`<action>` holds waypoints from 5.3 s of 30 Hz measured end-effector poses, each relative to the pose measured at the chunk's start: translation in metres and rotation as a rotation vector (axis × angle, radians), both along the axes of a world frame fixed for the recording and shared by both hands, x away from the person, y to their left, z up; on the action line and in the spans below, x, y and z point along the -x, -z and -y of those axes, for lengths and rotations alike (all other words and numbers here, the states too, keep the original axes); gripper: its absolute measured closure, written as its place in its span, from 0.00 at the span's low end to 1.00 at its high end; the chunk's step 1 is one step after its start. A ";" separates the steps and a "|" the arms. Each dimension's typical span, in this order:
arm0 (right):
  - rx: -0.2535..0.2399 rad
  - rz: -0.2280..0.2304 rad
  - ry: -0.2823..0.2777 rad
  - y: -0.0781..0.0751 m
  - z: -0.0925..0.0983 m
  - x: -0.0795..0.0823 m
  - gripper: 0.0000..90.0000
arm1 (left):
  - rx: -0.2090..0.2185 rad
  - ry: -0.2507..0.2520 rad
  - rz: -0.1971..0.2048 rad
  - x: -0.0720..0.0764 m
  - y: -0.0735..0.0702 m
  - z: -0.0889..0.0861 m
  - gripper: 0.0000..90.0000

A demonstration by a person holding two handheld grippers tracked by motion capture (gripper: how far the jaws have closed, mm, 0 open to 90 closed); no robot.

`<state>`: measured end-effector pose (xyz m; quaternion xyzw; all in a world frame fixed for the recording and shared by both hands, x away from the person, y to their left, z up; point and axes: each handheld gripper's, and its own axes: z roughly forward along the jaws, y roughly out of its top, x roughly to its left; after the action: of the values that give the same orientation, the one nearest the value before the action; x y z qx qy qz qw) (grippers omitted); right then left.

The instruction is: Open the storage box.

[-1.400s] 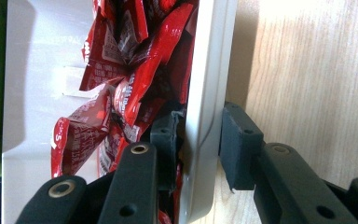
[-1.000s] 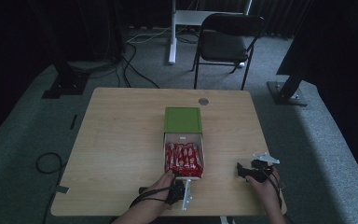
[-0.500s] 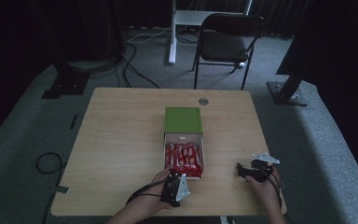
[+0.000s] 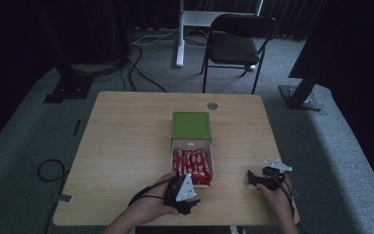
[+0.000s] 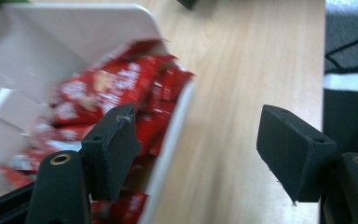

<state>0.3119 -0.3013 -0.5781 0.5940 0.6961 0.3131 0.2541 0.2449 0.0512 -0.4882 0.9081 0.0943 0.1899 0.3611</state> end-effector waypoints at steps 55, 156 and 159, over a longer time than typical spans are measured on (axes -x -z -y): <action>0.000 0.000 0.000 0.000 0.000 0.000 0.12 | 0.351 -0.632 -0.002 -0.068 0.022 -0.157 0.20; -0.261 0.249 -0.158 -0.112 -0.050 0.025 0.13 | 0.194 -1.087 -0.189 -0.070 0.081 -0.226 0.05; -0.256 0.265 -0.203 -0.120 -0.068 0.027 0.13 | 0.194 -1.087 -0.189 -0.070 0.081 -0.226 0.05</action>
<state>0.2852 -0.2335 -0.4579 0.5018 0.6675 0.4983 0.2329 0.3153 0.2768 -0.5689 0.7044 0.5980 0.2568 0.2832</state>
